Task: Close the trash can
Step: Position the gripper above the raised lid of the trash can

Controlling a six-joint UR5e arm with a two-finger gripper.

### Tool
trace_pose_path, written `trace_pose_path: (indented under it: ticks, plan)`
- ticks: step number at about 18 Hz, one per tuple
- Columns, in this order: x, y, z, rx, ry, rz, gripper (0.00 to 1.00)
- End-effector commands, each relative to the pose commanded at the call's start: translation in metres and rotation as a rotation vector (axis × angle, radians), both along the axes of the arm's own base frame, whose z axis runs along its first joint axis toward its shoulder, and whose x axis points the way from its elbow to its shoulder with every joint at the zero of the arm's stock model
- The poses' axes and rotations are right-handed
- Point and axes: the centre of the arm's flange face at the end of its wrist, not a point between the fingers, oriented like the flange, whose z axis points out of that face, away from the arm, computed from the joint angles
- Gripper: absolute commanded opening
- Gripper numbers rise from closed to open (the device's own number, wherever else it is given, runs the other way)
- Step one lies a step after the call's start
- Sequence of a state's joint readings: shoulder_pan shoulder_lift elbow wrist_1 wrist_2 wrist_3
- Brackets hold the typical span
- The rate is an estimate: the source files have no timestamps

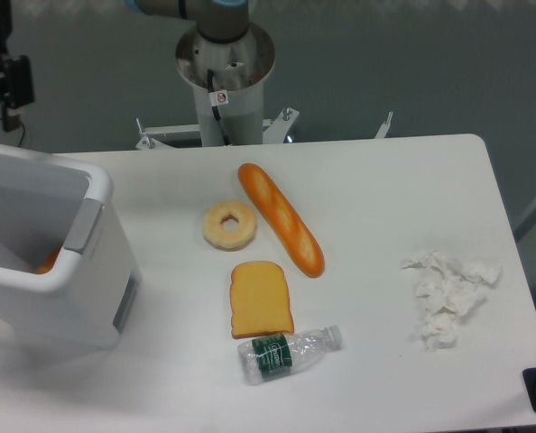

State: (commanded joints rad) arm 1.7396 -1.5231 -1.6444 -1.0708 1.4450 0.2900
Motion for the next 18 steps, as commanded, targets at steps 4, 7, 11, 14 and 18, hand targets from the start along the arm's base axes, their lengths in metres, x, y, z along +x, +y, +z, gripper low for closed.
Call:
trace_pose_path:
  ticks: [4,7,11,14,18]
  plan:
    - [0.0,0.006,0.002,0.019,-0.006,0.016,1.0]
    - [-0.002,0.012,0.008,0.03,-0.007,0.026,1.0]
    - [-0.006,0.02,0.02,0.076,-0.01,0.051,1.0]
    - [-0.02,0.021,0.023,0.082,-0.007,0.076,1.0]
    - [-0.052,0.014,0.034,0.103,0.004,0.125,1.0]
